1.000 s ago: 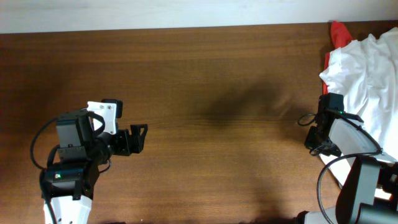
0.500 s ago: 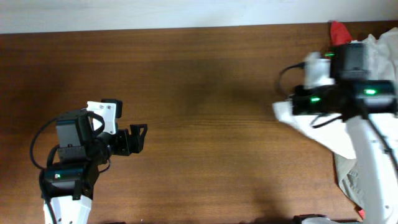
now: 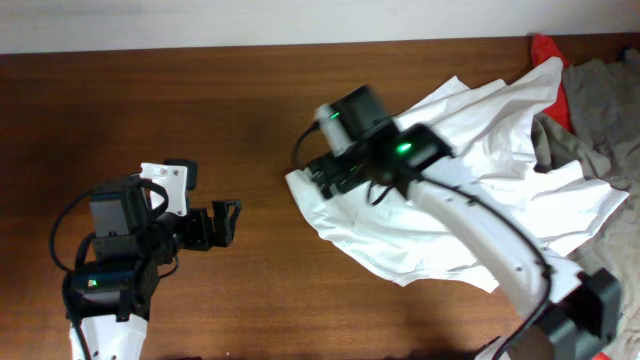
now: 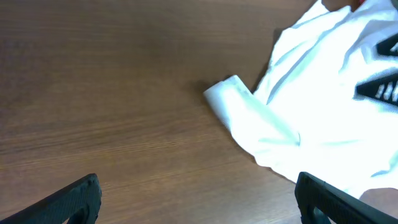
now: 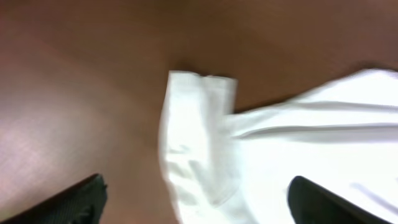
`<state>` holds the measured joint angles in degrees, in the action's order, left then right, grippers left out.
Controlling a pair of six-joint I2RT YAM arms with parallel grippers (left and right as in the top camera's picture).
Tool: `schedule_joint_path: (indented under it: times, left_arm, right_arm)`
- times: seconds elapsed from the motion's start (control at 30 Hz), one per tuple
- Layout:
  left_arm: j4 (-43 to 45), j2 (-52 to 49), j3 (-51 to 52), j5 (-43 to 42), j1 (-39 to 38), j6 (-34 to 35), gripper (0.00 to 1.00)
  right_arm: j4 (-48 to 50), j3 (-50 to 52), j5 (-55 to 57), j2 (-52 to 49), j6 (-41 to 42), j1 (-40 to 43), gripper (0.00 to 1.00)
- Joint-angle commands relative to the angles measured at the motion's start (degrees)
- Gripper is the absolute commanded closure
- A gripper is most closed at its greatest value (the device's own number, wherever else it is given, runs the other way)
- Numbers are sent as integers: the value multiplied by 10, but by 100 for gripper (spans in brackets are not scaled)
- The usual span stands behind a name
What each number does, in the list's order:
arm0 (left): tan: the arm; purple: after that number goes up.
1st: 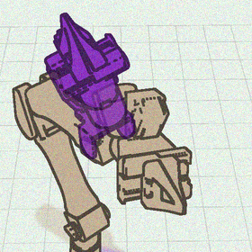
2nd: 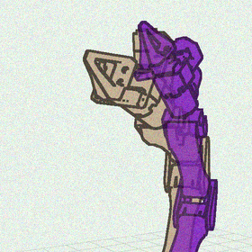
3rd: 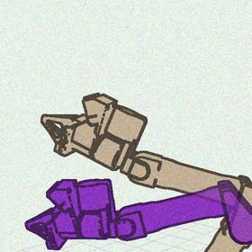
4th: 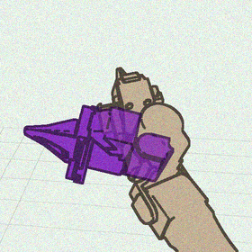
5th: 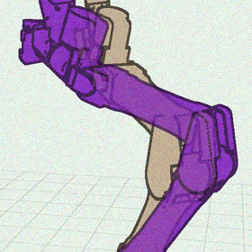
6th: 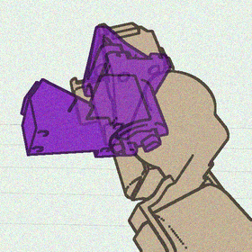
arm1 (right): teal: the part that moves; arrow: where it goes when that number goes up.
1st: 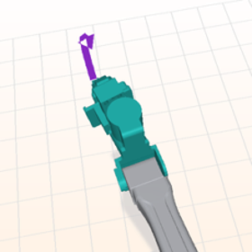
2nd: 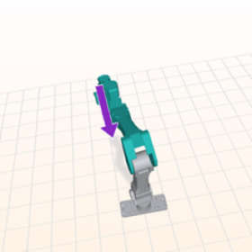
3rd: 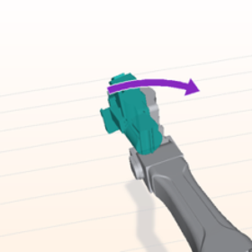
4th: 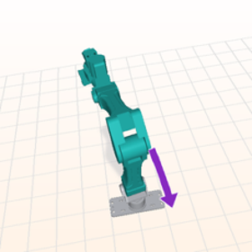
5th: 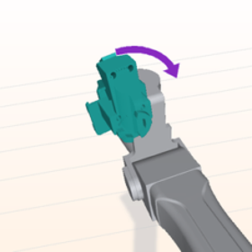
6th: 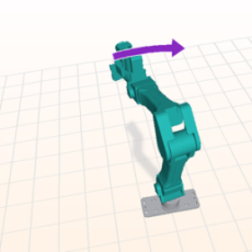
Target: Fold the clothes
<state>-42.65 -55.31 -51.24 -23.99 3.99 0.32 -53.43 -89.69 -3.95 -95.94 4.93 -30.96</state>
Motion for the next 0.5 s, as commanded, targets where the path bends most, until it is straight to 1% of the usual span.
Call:
schedule_joint_path:
  times: [0.0, 0.07, 0.17, 0.23, 0.37, 0.47]
  left_arm:
    - [-3, -25, -10, -72, -2, 2, 1]
    - [-3, -59, -9, -82, -28, 16, 1]
    - [20, -140, -9, -82, -101, 49, 1]
    - [66, -217, -9, -82, -162, 97, 1]
    - [166, -353, -9, -82, -252, 193, 1]
    - [230, -431, -9, -78, -296, 227, 1]
  right_arm:
    - [-45, -39, 33, 68, 31, 115, 1]
    - [-106, -39, 24, 88, 31, 194, 1]
    - [-183, -39, 10, 93, 31, 267, 1]
    - [-214, -39, 10, 93, 31, 311, 1]
    - [-238, -39, 10, 93, 31, 355, 1]
    - [-242, -39, 10, 93, 30, 359, 1]
